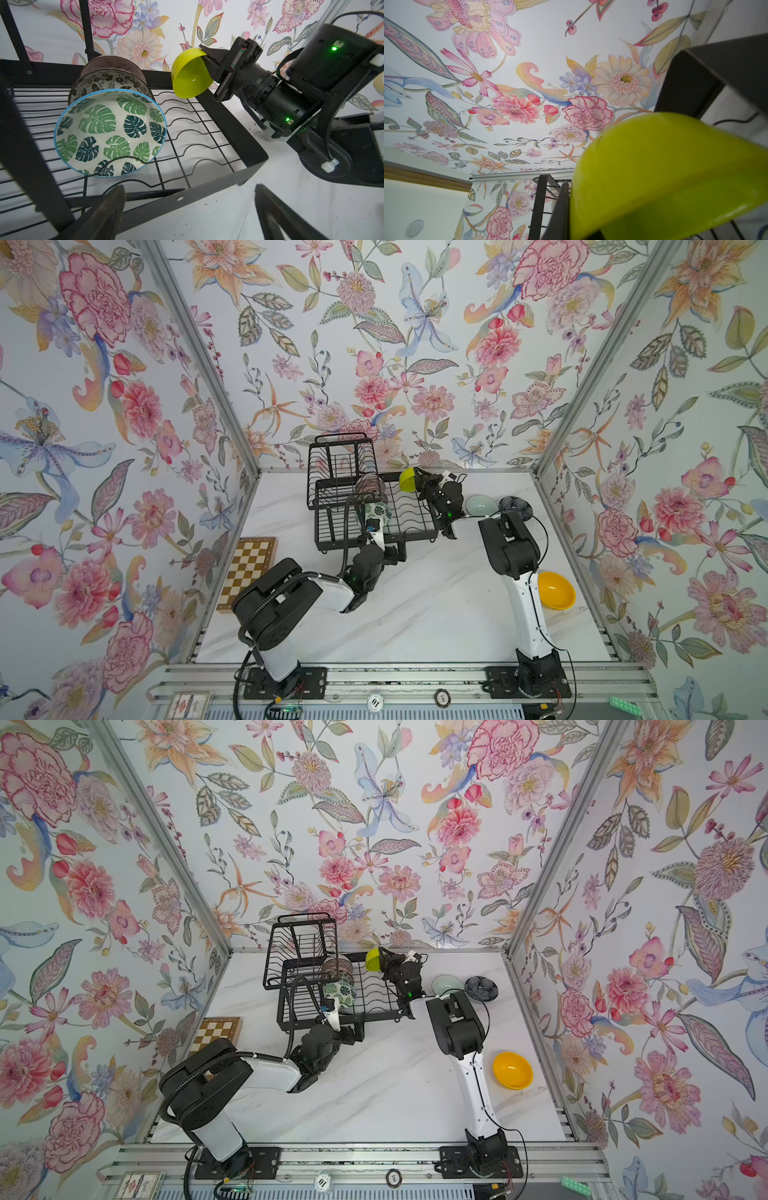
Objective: Load the bowls into the dish rack
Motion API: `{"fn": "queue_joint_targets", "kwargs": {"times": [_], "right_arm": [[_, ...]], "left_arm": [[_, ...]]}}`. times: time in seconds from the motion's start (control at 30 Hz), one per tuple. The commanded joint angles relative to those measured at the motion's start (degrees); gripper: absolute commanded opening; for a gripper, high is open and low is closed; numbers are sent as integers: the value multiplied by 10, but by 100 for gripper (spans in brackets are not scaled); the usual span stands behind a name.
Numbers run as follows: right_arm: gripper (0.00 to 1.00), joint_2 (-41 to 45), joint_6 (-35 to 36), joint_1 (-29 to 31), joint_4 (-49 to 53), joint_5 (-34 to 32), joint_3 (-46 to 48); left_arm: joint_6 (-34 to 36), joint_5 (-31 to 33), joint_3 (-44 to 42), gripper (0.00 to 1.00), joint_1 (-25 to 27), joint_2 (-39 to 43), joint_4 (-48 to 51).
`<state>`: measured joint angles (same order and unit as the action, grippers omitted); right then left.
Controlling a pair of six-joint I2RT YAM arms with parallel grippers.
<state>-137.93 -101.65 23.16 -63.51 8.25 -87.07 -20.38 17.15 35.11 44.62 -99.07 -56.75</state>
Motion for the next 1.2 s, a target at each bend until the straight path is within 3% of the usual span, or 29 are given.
{"fn": "queue_joint_targets", "kwargs": {"times": [0.0, 0.93, 1.17], "right_arm": [[0, -16, -13, 7, -13, -11, -31], [0, -93, -47, 13, 22, -46, -118], [0, -83, -34, 19, 81, -51, -118]], "left_arm": [[12, 12, -6, 99, -6, 3, -13], [-3, 11, -7, 99, -9, 1, 0], [-3, 11, -7, 99, -9, 4, 0]]}}
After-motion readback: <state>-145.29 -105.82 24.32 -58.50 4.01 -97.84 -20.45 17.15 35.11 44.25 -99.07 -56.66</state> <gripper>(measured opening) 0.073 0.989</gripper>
